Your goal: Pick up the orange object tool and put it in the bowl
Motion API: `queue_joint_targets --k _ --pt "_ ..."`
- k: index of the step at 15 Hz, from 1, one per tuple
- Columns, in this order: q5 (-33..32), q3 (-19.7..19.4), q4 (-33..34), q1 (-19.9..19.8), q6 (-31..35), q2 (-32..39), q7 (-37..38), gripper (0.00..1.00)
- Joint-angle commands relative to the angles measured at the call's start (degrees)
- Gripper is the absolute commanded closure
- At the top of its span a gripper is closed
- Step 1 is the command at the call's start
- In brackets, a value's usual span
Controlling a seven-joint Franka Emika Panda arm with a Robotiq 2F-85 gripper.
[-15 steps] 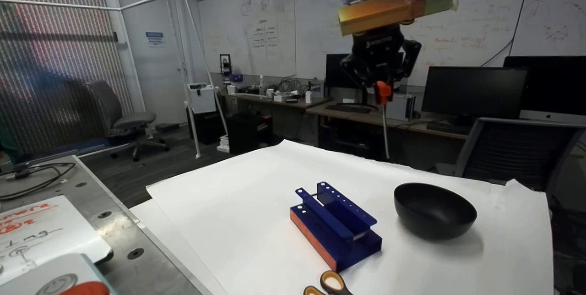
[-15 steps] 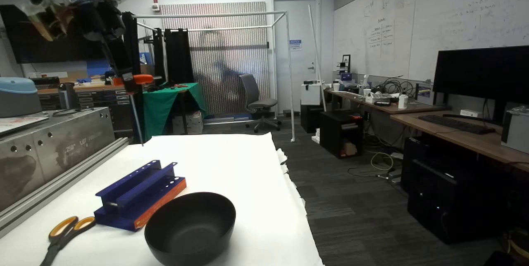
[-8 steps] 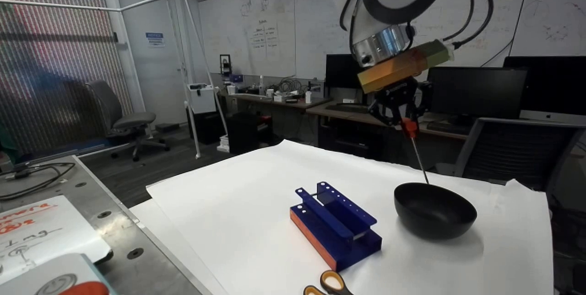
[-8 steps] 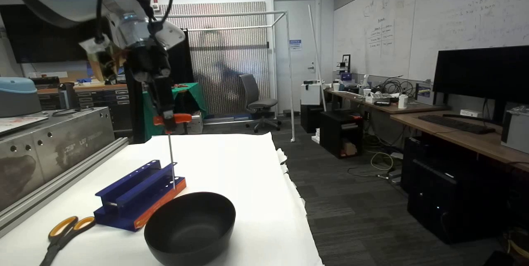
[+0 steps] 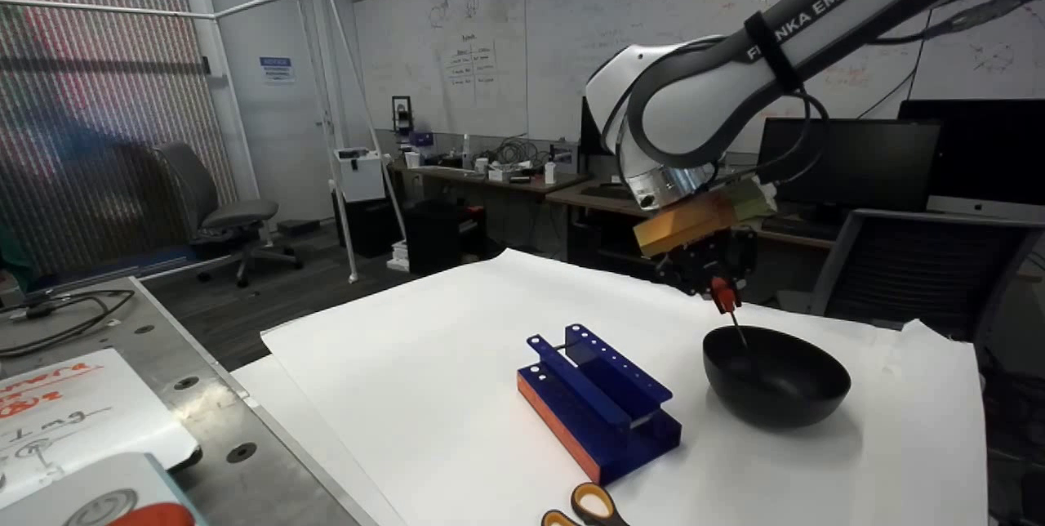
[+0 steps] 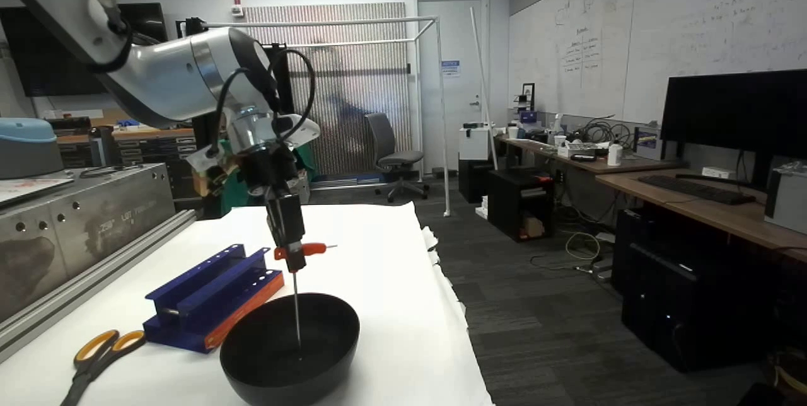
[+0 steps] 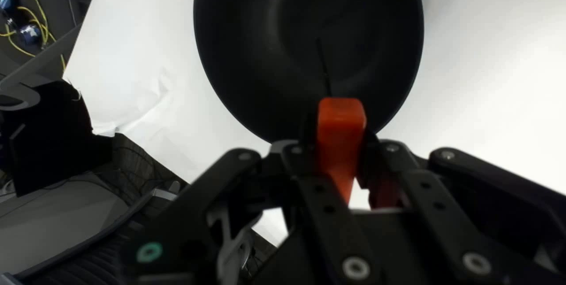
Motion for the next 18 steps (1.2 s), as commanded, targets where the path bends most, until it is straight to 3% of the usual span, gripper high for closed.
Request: queue_joint_targets --k 1,2,3,5,8,11,15,18 --pt "-0.6 -1.7 -0.4 0.6 1.0 1.1 -0.2 0.95" --pt "-0.5 -1.9 -0.4 0.6 0.9 1.5 -0.2 0.92" --pt "-0.3 -2.1 -0.4 0.6 1.0 1.8 -0.2 0.55" --pt "-0.2 -2.3 -0.3 0.7 1.0 2.1 -0.1 0.46" --pt "0.2 -2.4 -0.3 0.6 1.2 2.2 -0.2 0.22" --pt "3.5 -1.3 -3.4 -0.4 8.7 -1.6 -1.3 0.01" --pt "7.7 -0.8 -9.3 0.2 17.0 -9.6 -1.6 0.0" --pt "5.4 0.4 -13.7 1.6 21.6 -16.9 -2.8 0.0"
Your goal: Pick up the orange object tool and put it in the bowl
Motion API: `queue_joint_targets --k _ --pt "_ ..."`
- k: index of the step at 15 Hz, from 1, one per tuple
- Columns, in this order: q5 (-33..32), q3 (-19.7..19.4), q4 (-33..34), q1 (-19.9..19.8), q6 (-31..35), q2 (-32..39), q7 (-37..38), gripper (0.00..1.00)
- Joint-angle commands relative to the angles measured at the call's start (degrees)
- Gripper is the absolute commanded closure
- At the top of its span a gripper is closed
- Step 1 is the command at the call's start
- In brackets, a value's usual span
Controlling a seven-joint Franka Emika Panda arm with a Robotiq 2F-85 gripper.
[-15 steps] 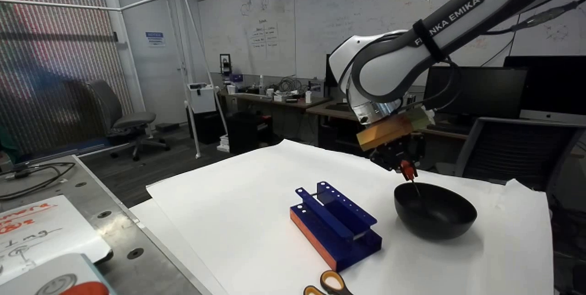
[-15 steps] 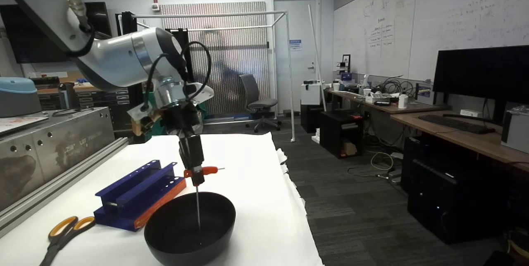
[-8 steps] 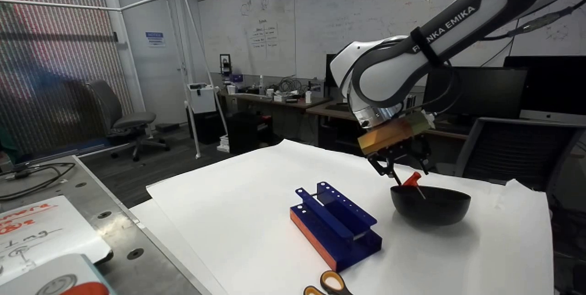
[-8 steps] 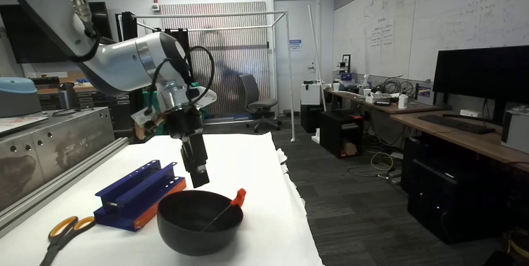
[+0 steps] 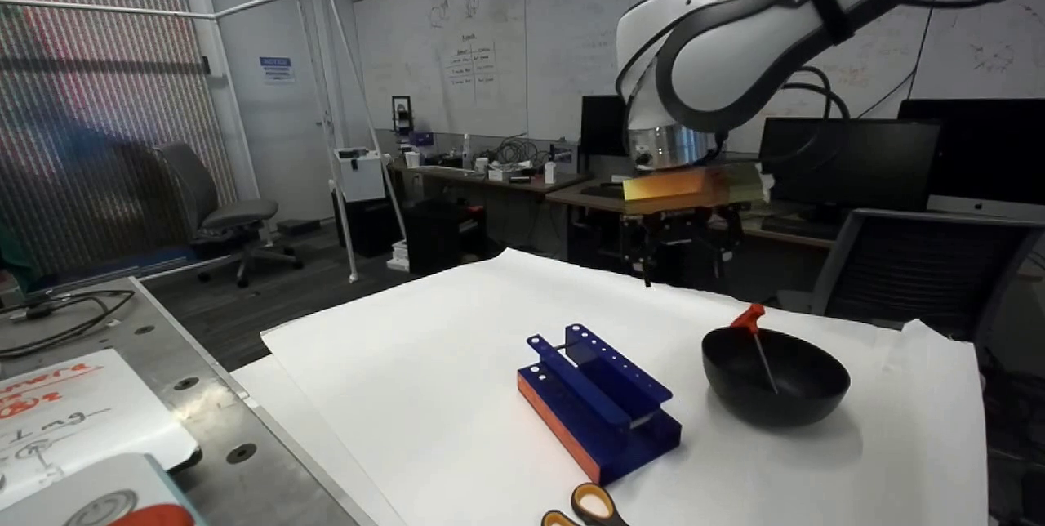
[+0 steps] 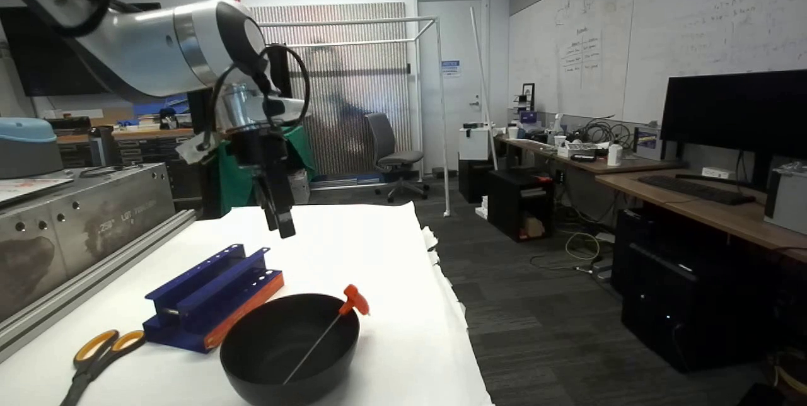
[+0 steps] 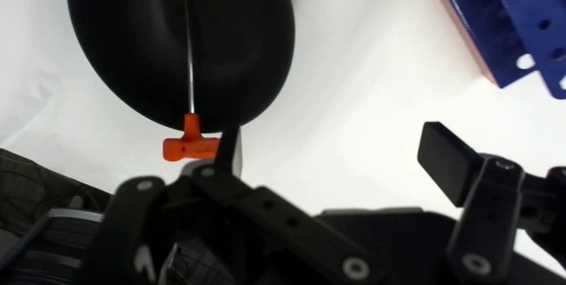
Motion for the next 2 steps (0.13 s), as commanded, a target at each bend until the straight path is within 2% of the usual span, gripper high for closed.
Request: queue_joint_targets --k 1,2 --pt "-1.8 1.9 -8.0 1.9 5.3 -11.3 -2.1 0.01" --pt "-2.2 2.8 -8.5 2.5 5.9 -12.8 -2.6 0.0"
